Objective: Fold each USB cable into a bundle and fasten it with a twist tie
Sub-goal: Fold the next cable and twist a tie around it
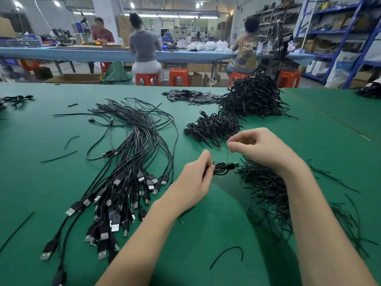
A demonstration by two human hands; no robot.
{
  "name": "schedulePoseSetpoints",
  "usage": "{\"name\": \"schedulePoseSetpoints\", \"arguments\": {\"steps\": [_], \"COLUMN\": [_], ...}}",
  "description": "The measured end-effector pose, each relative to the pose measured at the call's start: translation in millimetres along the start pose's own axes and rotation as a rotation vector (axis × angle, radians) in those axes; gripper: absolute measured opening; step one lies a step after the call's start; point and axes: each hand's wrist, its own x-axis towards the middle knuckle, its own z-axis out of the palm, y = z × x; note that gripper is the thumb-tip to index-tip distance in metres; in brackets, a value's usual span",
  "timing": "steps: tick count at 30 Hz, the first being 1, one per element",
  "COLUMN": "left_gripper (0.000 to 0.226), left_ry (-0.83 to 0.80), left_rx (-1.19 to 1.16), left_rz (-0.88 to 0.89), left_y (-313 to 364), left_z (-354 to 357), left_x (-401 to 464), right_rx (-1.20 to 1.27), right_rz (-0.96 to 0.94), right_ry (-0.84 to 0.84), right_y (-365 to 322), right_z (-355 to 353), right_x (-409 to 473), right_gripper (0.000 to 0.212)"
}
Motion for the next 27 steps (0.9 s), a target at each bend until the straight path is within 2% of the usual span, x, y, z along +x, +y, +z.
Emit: {"name": "schedulePoseSetpoints", "arguments": {"steps": [4,8,12,14,16,18,22,27], "left_gripper": [0.017,0.018,0.018,0.017,0.016,0.016,0.014,0.014], "left_ry": [0.059,0.144,0.129,0.109,0.098,0.081,0.036,-0.005], "left_rx": [-0.029,-0.094,-0.120,-0.135,-0.145,-0.142,-0.103,-0.053], "left_rz": [0.011,-0.013,0.025,0.040,0.047,0.054,0.061,0.086], "left_y": [0,-3,-3,-1,0,1,1,-1], "left_z": [3,6,2,1,0,0,-2,-4], "left_x": [-1,0,1,1,2,2,2,1], "right_rx": [0.040,0.573,0.769,0.780,0.817,0.844,0.636,0.437], "right_rz": [0.170,0.368,0.448,0.458,0.447,0.417,0.311,0.216], "right_ry": [-0.094,-0.200,-0.306,-0.320,-0.279,-0.231,-0.200,-0.186], "right_y": [15,32,37,40,42,42,37,30], "right_z": [20,36,39,39,41,44,40,32], "right_x": [6,8,9,10,10,11,10,9], "right_gripper": [0.019,0.024,0.036,0.032,0.018,0.017,0.024,0.013]}}
